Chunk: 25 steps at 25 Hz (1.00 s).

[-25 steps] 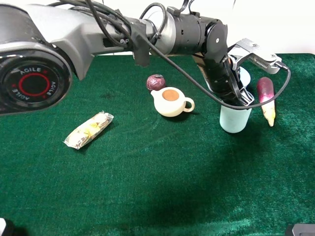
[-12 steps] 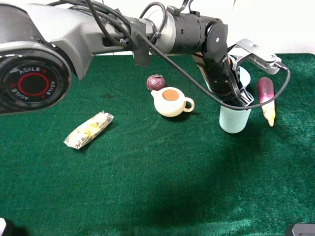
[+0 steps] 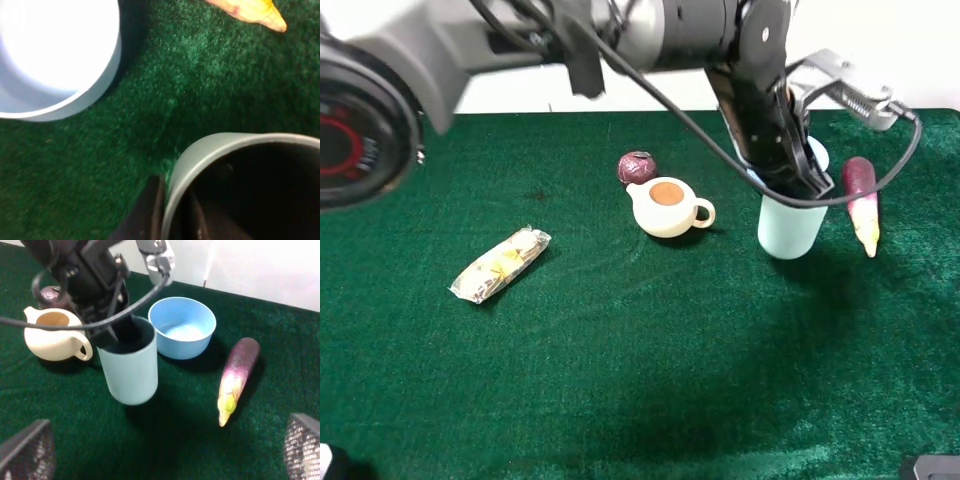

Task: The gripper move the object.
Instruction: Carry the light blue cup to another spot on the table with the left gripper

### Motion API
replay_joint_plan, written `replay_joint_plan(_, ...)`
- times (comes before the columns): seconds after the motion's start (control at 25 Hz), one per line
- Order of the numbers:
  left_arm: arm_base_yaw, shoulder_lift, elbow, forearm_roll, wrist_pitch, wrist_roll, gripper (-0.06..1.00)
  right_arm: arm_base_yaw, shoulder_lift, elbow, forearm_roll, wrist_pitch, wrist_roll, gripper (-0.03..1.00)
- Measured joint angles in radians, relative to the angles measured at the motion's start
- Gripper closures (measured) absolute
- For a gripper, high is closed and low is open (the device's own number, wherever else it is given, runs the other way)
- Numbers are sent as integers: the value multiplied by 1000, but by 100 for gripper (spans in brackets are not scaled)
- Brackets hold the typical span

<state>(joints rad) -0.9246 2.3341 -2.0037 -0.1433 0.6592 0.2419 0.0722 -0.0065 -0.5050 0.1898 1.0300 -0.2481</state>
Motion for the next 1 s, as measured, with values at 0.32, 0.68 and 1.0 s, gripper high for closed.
replay_joint_plan(0.32, 2, -96, 0, 81, 104, -66, 87, 0, 0, 0, 0, 0, 0, 27)
replay_joint_plan(0.68, 54, -189, 0, 101, 218, -93, 88, 0, 0, 0, 0, -1, 0, 27)
replay_joint_plan(1.0, 139, -218, 0, 143, 309, -100, 88, 0, 0, 0, 0, -1, 0, 27)
